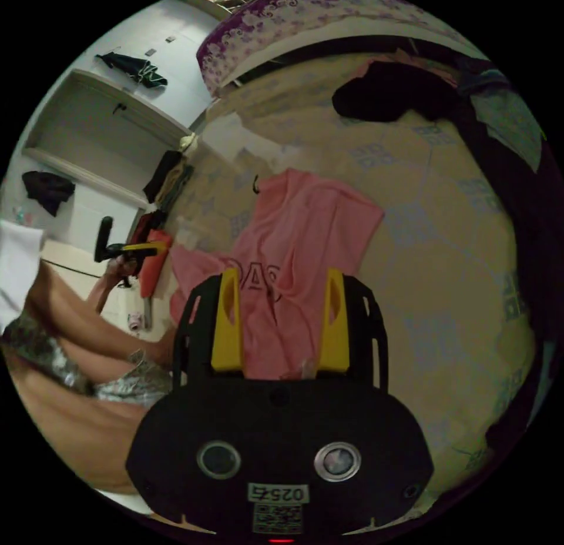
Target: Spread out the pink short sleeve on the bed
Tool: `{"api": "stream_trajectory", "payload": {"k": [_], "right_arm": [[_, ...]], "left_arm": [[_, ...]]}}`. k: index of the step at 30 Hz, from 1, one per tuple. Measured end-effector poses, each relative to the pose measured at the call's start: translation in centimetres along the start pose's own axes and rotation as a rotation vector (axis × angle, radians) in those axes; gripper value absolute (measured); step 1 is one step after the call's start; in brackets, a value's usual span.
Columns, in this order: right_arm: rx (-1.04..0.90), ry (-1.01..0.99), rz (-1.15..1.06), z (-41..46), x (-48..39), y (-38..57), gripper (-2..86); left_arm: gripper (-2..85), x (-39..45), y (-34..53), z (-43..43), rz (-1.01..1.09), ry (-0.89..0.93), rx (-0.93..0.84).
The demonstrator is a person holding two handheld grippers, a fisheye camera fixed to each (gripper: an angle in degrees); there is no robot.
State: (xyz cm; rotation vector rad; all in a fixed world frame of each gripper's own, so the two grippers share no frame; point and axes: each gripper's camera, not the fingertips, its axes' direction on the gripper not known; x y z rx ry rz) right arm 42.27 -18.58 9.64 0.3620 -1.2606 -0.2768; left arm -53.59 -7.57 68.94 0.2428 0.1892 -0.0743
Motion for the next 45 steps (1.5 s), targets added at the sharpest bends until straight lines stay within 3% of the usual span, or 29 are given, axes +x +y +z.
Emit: {"api": "stream_trajectory", "payload": {"k": [3, 5, 7, 11, 15, 18, 23, 25, 27, 31, 35, 40, 42, 45], "right_arm": [[0.007, -0.013, 0.069, 4.3, -0.2, -2.5, 18.4], [0.106, -0.003, 0.11, 4.6, -0.7, -3.3, 16.7], [0.231, -0.038, 0.091, 4.0, -1.6, -4.8, 14.1], [0.175, 0.006, -0.06, 6.2, -3.8, -9.7, 15.5], [-0.08, -0.076, -0.408, 12.3, -6.8, -17.4, 16.0], [-0.258, 0.013, -0.564, 16.8, -8.6, -22.0, 16.1], [-0.536, -0.015, -0.645, 23.9, -10.2, -27.3, 11.5], [-0.673, -0.165, -0.674, 26.4, -11.6, -28.2, 4.6], [-0.751, -0.31, -0.699, 26.8, -13.4, -28.1, 4.0], [-0.486, -0.354, -0.884, 18.9, -20.4, -25.0, 3.7], [-0.387, -0.376, -0.997, 11.8, -27.0, -20.6, 3.6], [-0.286, -0.082, -1.258, 8.2, -36.2, -14.4, 3.4], [-0.281, -0.053, -1.284, 8.3, -38.0, -13.9, 3.2], [-0.28, -0.088, -1.273, 8.5, -39.7, -14.1, 3.1]], "left_arm": [[1.8, -1.7, 1.3, -2.5, -0.099, -0.126, 0.121], [1.3, -2.2, 1.3, -4.3, -0.109, -0.105, 0.219], [1.7, -2.1, -0.7, -5.6, -0.03, 0.051, 0.329], [2.9, 1.2, -7.6, -1.5, 0.25, 0.236, 0.281], [2.9, 5.0, -16.3, 6.7, 0.491, 0.409, 0.104], [2.4, 5.5, -20.1, 9.9, 0.524, 0.521, 0.023], [3.3, 4.4, -20.5, 9.2, 0.586, 0.53, 0.119], [6.5, 3.7, -19.1, 8.6, 0.653, 0.479, 0.204], [9.3, 3.2, -18.0, 8.4, 0.695, 0.451, 0.264], [12.7, 4.5, -15.9, 6.7, 0.863, 0.436, 0.285], [12.3, 8.5, -14.3, 3.8, 1.13, 0.482, 0.265], [7.1, 14.4, -13.9, -0.5, 1.446, 0.78, 0.303], [7.2, 16.3, -14.2, -1.0, 1.532, 0.814, 0.319], [9.3, 19.3, -14.2, -0.1, 1.709, 0.603, 0.207]]}}
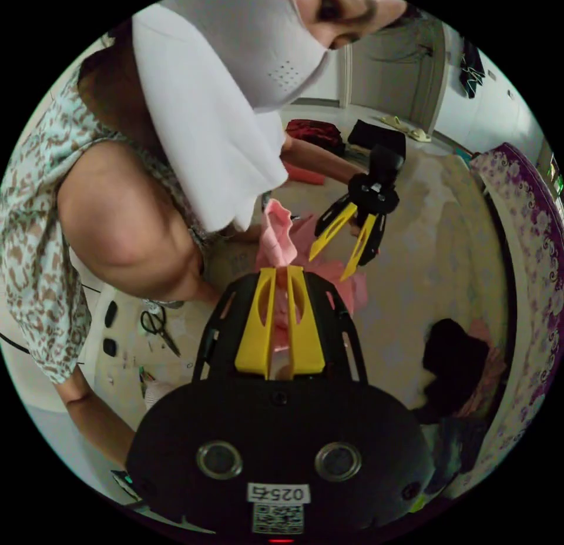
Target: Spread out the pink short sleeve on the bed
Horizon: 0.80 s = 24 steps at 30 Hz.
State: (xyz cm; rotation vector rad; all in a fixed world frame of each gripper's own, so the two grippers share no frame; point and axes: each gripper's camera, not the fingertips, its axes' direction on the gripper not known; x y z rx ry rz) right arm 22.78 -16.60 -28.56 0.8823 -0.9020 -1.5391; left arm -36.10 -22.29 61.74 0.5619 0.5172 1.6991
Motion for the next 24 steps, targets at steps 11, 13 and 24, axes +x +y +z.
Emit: {"api": "stream_trajectory", "payload": {"k": [11, 13, 24], "right_arm": [[0.109, 0.063, 0.129, 0.4, 3.4, -1.7, 3.3], [0.156, 0.004, 0.127, 0.7, 4.6, -1.8, 3.2], [0.173, -0.051, -0.015, 0.5, 5.6, -6.5, 3.1]], "left_arm": [[9.4, 2.6, -1.3, -0.4, -0.088, 0.058, 0.253], [7.9, 3.0, -1.6, 0.5, -0.089, -0.089, 0.187], [5.4, -3.6, -5.4, 3.9, 0.1, -0.016, 0.136]]}}
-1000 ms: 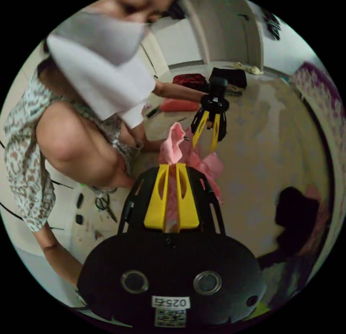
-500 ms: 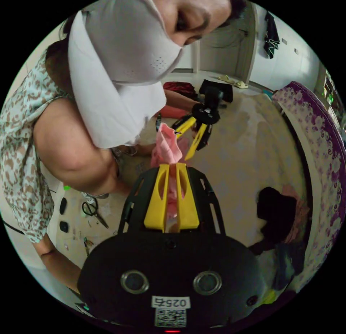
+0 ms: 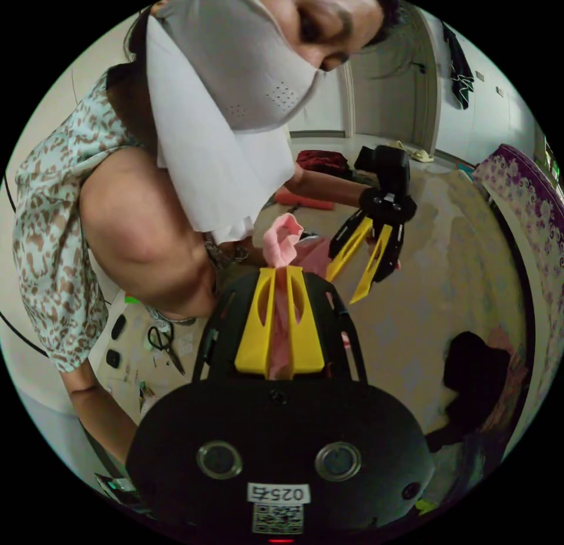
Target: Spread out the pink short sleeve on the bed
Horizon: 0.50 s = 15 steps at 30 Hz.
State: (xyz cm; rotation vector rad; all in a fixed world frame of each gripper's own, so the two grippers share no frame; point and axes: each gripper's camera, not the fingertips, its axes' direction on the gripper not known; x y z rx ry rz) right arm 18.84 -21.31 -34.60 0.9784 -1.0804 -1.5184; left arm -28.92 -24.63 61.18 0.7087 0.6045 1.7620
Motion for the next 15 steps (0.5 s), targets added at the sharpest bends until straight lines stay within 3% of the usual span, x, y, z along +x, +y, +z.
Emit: {"api": "stream_trajectory", "payload": {"k": [3, 6, 15], "right_arm": [[0.004, 0.014, 0.009, -0.2, 0.3, -0.8, 3.1], [0.001, -0.005, 0.023, -0.3, 0.9, -1.3, 2.8], [0.028, -0.061, -0.006, -1.2, 2.9, -3.7, 3.0]], "left_arm": [[5.7, 0.8, -1.8, 2.2, 0.058, 0.094, 0.107], [6.2, 1.7, -2.4, 4.6, 0.065, -0.001, 0.107], [3.8, 1.4, -1.3, 6.3, 0.004, 0.049, 0.155]]}}
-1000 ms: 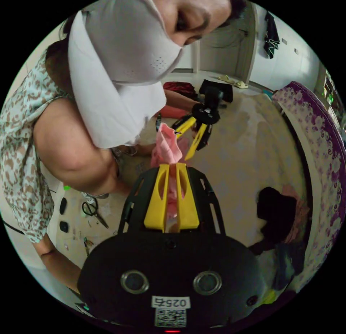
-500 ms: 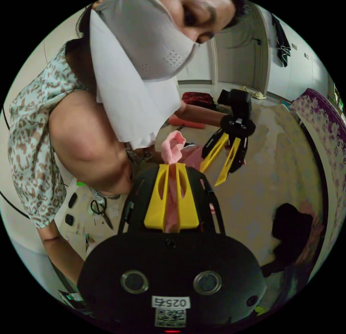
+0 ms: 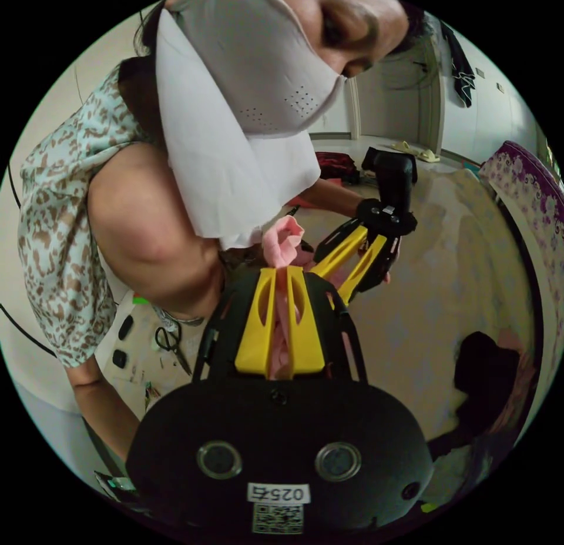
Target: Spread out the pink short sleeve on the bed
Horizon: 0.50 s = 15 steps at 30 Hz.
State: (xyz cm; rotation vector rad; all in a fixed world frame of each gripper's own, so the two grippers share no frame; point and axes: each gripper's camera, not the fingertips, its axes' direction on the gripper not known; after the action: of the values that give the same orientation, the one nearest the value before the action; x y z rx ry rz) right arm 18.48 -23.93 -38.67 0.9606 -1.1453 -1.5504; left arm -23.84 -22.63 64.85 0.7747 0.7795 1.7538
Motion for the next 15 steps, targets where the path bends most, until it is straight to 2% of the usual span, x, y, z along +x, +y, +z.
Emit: {"api": "stream_trajectory", "payload": {"k": [8, 11, 13, 15], "right_arm": [[-0.015, -0.058, -0.032, -0.8, 1.0, -2.4, 2.7], [-0.001, -0.074, -0.039, -1.5, 1.0, -3.3, 2.7], [-0.001, -0.068, -0.043, -2.0, 1.0, -3.9, 2.7], [0.0, -0.071, -0.041, -2.4, 1.1, -4.2, 2.7]], "left_arm": [[2.4, 0.4, -0.6, 2.7, 0.054, 0.065, -0.036], [0.1, 0.7, -0.1, 3.1, 0.037, 0.018, -0.027], [1.6, 1.6, -0.1, 4.2, 0.049, 0.124, 0.011], [2.5, 2.8, -0.5, 6.0, 0.073, 0.125, -0.033]]}}
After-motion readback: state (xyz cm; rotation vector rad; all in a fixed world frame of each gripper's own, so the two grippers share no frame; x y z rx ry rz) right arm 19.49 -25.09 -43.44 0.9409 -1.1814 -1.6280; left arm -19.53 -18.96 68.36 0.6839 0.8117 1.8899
